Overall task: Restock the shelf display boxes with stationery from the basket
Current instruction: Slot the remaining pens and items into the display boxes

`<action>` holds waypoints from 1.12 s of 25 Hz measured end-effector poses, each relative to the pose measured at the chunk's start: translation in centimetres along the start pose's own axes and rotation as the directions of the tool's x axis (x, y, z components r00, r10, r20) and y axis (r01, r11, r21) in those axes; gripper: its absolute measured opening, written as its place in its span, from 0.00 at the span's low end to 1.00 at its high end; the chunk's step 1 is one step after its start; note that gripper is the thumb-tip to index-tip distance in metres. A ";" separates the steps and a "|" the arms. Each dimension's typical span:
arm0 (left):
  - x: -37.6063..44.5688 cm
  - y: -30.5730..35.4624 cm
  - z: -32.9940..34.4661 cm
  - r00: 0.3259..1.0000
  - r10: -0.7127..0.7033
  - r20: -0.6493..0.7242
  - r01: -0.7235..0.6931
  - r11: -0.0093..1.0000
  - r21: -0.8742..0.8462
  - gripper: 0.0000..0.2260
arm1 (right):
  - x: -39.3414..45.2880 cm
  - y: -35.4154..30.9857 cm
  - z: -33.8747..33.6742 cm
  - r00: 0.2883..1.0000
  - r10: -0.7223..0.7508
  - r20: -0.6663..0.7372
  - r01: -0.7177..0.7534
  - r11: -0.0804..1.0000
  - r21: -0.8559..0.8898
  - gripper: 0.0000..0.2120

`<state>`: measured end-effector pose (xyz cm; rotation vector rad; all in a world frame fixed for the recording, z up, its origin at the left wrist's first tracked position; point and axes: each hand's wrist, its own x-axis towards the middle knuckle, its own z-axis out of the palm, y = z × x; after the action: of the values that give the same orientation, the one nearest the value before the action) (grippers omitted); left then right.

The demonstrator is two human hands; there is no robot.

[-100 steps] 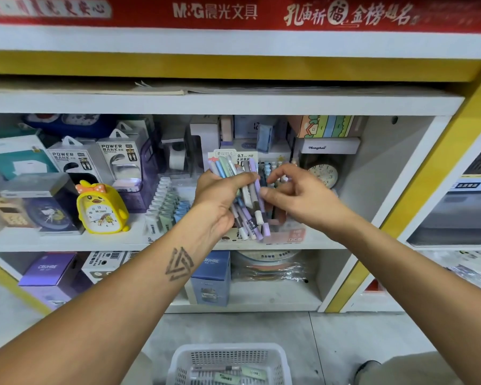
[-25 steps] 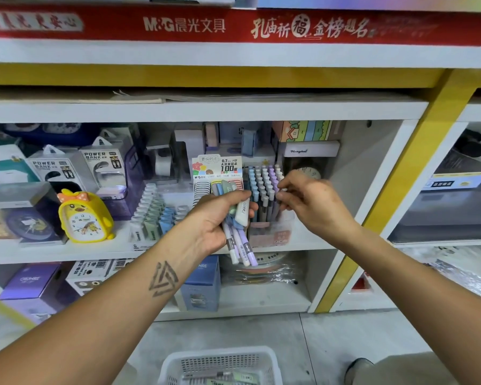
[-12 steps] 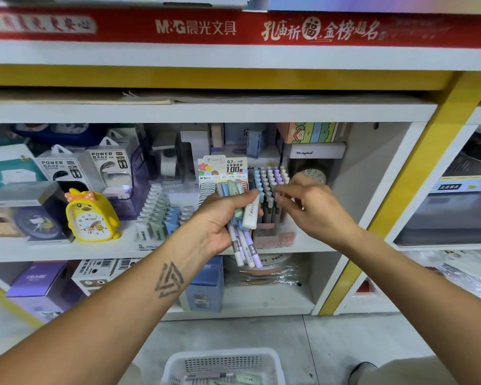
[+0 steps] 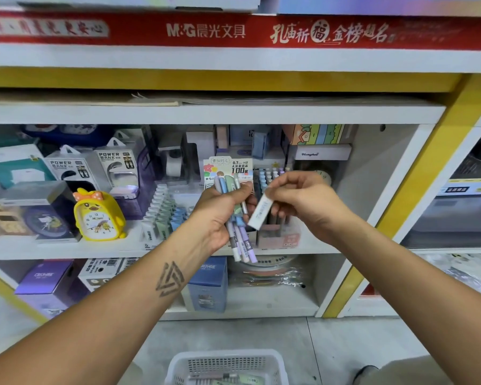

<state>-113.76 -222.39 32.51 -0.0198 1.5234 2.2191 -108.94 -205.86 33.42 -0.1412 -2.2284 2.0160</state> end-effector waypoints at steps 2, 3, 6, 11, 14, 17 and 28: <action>0.1 0.9 -1.0 0.999 0.004 -0.038 -0.003 1.000 0.004 0.04 | 0.6 -0.5 0.1 0.998 -0.035 -0.054 0.033 0.999 -0.030 0.04; 0.2 1.4 -1.7 0.998 0.001 -0.063 -0.001 1.000 -0.007 0.04 | 0.8 -0.7 0.3 0.995 -0.063 -0.080 0.057 0.995 -0.084 0.06; 0.2 2.9 -4.2 0.990 -0.009 -0.141 0.005 0.999 -0.032 0.04 | 1.6 -1.3 1.8 0.993 -0.063 -0.099 0.048 0.988 -0.149 0.06; -0.5 4.9 -8.2 0.977 -0.004 -0.212 -0.006 0.999 -0.046 0.03 | 2.2 -1.6 4.5 0.997 -0.043 0.057 0.050 0.988 -0.144 0.05; -1.3 5.8 -11.0 0.971 -0.037 -0.234 0.023 0.998 -0.065 0.03 | 2.7 -1.9 6.6 0.991 -0.088 0.096 0.111 0.957 -0.267 0.04; -1.9 6.4 -13.2 0.966 -0.030 -0.257 0.014 0.998 -0.064 0.08 | 3.3 -1.7 8.7 0.989 -0.091 0.119 0.120 0.955 -0.270 0.05; -2.5 7.2 -18.2 0.954 -0.053 -0.295 0.023 0.994 -0.103 0.05 | 6.9 -0.8 13.4 0.956 -0.285 0.071 0.273 0.772 -0.575 0.06</action>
<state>-118.41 -241.59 32.37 -0.4294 1.5451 2.3386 -117.90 -217.96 33.12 0.1105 -2.5923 1.1300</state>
